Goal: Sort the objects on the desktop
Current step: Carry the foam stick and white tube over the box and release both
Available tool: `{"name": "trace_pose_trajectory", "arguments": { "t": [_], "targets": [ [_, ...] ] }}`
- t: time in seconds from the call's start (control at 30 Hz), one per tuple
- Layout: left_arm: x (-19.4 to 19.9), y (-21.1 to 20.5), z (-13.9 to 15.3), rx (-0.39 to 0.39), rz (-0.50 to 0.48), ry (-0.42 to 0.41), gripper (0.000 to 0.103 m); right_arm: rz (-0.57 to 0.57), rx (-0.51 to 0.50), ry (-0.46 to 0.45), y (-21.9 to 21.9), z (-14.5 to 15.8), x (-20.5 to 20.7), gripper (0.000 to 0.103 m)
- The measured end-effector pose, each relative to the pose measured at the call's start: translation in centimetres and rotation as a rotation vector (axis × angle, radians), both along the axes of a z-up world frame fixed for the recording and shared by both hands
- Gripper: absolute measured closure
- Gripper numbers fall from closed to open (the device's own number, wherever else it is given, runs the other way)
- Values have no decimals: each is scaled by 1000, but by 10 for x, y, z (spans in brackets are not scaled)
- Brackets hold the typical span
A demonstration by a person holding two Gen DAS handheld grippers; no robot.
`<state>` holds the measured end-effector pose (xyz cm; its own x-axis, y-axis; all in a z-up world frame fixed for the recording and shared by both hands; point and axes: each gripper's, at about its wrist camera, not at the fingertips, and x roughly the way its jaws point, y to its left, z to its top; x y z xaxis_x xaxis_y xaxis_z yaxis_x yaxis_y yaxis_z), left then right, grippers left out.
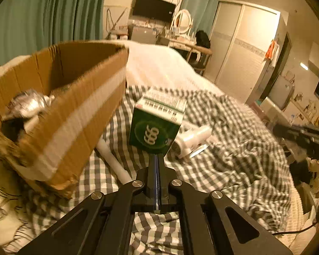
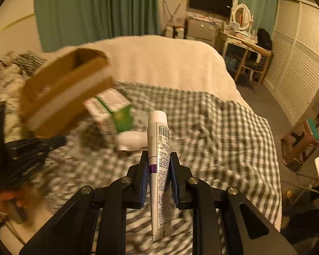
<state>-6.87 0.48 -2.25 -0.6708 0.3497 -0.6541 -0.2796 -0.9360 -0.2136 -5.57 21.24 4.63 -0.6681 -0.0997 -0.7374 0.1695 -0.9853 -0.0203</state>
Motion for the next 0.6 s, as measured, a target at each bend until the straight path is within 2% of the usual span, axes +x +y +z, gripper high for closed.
{"name": "trace_pose_trajectory", "arguments": {
  "t": [0.17, 0.37, 0.5, 0.6],
  "targets": [
    [4, -10, 36, 50, -1, 66, 103, 53, -38, 19, -29, 23, 15, 85],
    [-6, -58, 88, 136, 21, 166, 103, 131, -73, 39, -71, 38, 6, 85],
    [-21, -93, 115, 66, 45, 246, 103, 226, -145, 55, -106, 45, -24, 85],
    [-40, -122, 112, 40, 124, 254, 103, 291, -198, 70, -145, 46, -61, 85]
  ]
}}
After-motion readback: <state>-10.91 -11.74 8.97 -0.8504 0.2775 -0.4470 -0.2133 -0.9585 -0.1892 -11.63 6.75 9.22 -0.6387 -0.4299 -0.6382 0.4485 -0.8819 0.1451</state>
